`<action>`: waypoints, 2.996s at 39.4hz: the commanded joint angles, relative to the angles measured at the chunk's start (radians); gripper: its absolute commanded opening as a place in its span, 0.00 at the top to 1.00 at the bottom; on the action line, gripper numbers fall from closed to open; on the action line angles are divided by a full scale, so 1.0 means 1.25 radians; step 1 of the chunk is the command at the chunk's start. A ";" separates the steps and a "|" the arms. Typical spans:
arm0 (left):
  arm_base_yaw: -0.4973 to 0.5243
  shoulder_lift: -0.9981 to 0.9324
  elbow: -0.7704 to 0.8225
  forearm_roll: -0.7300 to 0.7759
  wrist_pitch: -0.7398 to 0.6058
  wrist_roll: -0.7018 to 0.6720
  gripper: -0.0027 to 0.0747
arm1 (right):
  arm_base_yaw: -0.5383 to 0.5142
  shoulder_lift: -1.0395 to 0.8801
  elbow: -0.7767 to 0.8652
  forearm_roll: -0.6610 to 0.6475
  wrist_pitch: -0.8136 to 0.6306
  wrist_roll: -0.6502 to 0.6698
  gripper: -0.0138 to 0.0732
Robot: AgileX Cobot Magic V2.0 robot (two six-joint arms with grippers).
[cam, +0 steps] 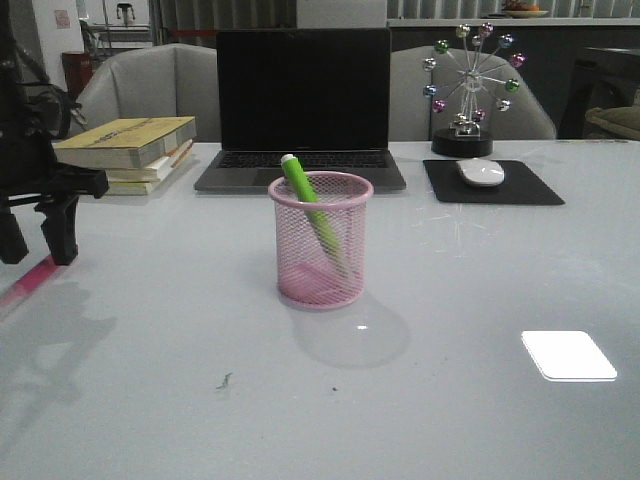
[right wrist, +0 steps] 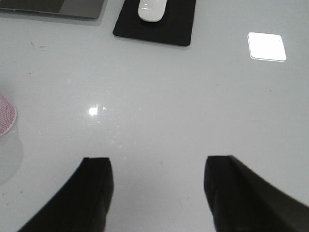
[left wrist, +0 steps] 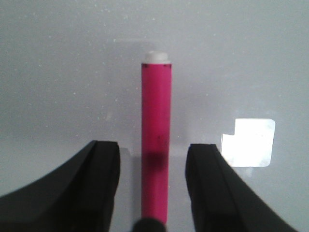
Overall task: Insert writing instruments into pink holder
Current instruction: 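Lower the left gripper onto the pink marker and close it, then lift the pink marker upright and carry it over the holder, then drop the pink marker into the holder and withdraw the left gripper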
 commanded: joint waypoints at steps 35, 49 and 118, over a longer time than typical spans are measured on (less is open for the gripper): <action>-0.101 -0.050 -0.026 -0.011 -0.195 0.009 0.84 | -0.007 -0.011 -0.022 -0.020 -0.039 -0.007 0.25; -0.168 -0.200 -0.024 -0.026 -0.420 0.009 0.85 | -0.007 -0.011 -0.022 -0.021 -0.034 -0.007 0.25; -0.492 -0.272 0.351 -0.138 -1.143 0.005 0.31 | -0.007 -0.011 -0.022 -0.021 -0.035 -0.007 0.35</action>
